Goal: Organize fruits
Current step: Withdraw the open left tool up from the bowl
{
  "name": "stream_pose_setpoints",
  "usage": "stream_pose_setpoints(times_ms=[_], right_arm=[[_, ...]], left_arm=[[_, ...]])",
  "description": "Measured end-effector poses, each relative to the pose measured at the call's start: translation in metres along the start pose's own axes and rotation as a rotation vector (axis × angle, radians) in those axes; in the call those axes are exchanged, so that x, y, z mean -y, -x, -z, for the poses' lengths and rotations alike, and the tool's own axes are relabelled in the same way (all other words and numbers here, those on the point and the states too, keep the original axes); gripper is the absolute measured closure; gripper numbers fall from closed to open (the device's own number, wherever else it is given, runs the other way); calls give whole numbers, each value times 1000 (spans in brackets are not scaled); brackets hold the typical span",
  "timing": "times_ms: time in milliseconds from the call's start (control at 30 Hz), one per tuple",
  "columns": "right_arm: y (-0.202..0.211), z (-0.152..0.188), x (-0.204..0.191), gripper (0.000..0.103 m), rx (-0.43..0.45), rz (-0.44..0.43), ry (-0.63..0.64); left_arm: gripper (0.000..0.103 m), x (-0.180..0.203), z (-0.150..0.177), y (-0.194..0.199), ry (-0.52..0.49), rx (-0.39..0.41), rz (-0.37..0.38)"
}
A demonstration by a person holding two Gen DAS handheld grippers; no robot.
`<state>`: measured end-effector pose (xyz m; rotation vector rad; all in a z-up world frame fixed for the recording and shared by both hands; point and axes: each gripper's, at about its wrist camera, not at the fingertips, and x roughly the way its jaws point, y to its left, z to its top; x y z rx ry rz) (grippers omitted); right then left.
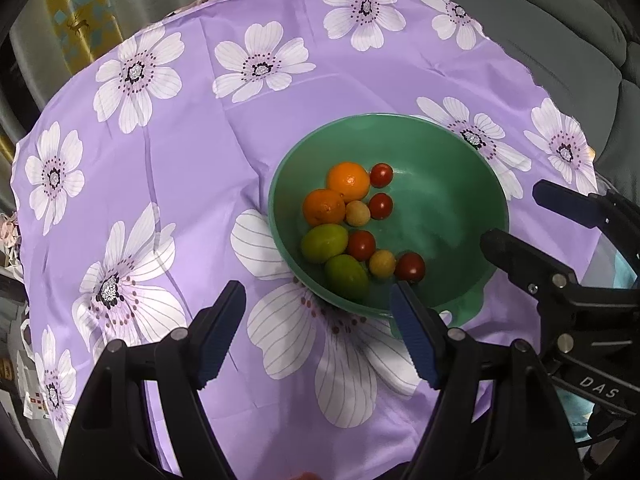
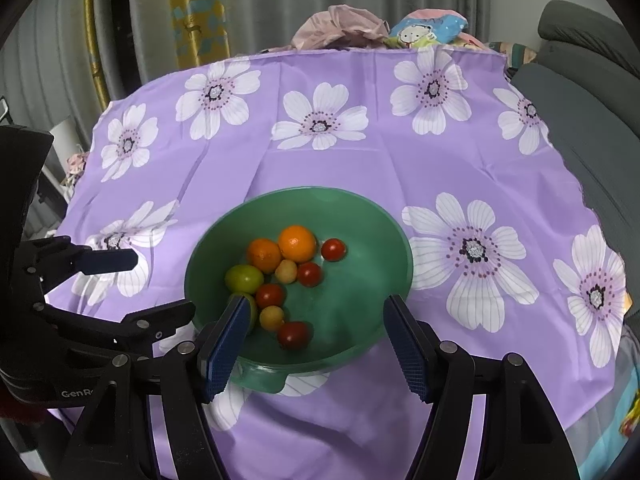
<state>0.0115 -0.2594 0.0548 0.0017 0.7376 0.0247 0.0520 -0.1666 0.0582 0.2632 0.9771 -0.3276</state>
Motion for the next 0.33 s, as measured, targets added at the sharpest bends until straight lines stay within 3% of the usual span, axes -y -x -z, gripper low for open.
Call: stream_pose_setpoints(times_ms=[333], right_arm=[[-1,0,3,34,1,0,-3]], left_arm=[[28,2,0,-4,-1,1,2]])
